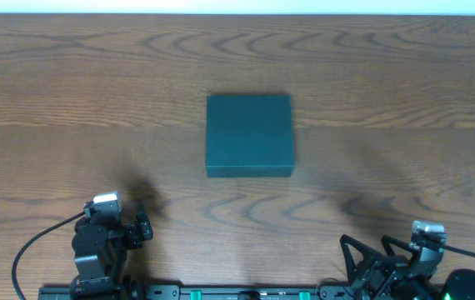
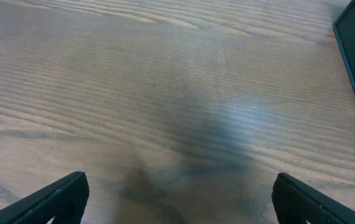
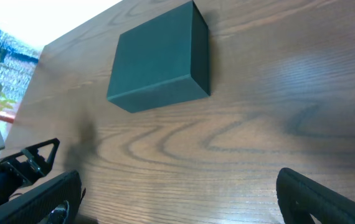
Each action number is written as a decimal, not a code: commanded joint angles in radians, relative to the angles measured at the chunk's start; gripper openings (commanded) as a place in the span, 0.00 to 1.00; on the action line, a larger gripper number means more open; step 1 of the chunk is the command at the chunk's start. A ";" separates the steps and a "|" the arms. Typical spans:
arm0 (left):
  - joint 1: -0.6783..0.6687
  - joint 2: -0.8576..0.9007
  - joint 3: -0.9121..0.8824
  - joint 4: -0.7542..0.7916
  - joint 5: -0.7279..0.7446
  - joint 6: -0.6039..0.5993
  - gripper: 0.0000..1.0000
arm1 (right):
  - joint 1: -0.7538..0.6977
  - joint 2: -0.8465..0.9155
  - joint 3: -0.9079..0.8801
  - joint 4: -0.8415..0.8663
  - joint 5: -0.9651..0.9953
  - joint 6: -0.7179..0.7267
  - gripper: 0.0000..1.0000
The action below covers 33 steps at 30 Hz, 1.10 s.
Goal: Pack container
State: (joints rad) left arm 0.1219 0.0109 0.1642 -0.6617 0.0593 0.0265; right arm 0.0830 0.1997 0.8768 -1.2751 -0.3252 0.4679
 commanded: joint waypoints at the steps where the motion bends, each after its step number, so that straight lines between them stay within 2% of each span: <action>1: 0.001 -0.006 -0.006 -0.011 -0.015 -0.004 0.95 | 0.010 -0.005 -0.002 -0.001 -0.007 0.014 0.99; 6: 0.001 -0.006 -0.006 -0.011 -0.015 -0.004 0.95 | 0.010 -0.005 -0.002 0.000 0.011 0.003 0.99; 9: 0.001 -0.006 -0.006 -0.011 -0.015 -0.004 0.95 | 0.010 -0.005 -0.013 0.022 0.158 -0.005 0.99; 14: 0.001 -0.006 -0.006 -0.011 -0.015 -0.004 0.95 | 0.010 -0.052 -0.199 0.280 0.206 -0.117 0.99; 17: 0.001 -0.006 -0.006 -0.011 -0.015 -0.004 0.95 | 0.010 -0.141 -0.379 0.457 0.210 -0.171 0.99; 19: 0.001 -0.006 -0.006 -0.011 -0.015 -0.004 0.95 | 0.010 -0.196 -0.450 0.476 0.243 -0.170 0.99; 28: 0.001 -0.006 -0.006 -0.011 -0.015 -0.004 0.95 | 0.010 -0.194 -0.672 0.523 0.254 -0.167 0.99; 33: 0.001 -0.006 -0.006 -0.011 -0.015 -0.004 0.95 | 0.010 -0.194 -0.713 0.528 0.212 -0.166 0.99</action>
State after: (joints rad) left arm 0.1219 0.0101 0.1642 -0.6624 0.0589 0.0265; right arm 0.0830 0.0120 0.1715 -0.7578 -0.0925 0.3172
